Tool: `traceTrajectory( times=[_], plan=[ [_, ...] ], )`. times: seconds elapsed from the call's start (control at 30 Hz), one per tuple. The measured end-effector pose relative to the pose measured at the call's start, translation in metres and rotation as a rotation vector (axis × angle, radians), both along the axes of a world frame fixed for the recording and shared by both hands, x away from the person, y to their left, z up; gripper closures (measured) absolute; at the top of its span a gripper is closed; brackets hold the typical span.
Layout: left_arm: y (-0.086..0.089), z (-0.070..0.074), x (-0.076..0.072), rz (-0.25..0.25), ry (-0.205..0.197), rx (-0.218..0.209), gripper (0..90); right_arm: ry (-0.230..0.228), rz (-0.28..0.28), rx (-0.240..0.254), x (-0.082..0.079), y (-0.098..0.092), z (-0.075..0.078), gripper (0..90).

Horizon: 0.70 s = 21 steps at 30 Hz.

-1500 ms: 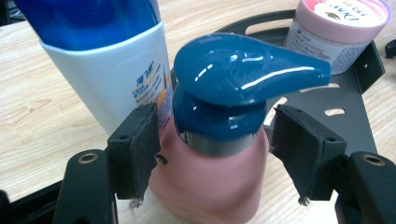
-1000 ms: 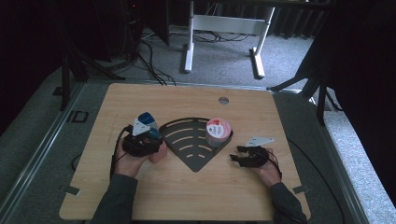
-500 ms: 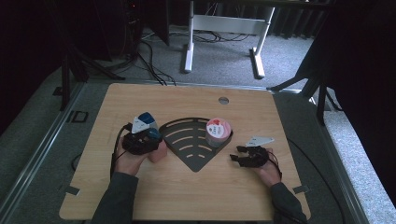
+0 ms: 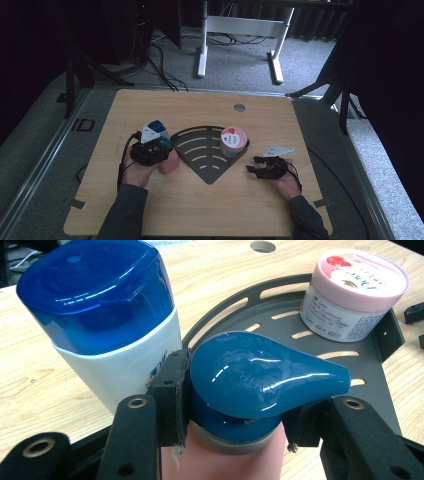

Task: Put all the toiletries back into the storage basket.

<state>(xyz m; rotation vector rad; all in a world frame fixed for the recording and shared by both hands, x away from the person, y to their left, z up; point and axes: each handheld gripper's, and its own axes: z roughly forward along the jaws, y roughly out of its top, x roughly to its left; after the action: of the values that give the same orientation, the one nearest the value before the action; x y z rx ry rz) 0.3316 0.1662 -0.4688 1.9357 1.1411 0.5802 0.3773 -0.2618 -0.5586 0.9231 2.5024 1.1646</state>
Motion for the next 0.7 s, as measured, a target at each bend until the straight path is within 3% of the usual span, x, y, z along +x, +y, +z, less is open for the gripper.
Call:
traceTrajectory(
  times=[0.7],
  plan=[
    [-0.011,0.003,-0.011,-0.054,0.015,0.021,53.0,0.002,0.001,0.002,0.000,0.000,0.000,44.7]
  ],
)
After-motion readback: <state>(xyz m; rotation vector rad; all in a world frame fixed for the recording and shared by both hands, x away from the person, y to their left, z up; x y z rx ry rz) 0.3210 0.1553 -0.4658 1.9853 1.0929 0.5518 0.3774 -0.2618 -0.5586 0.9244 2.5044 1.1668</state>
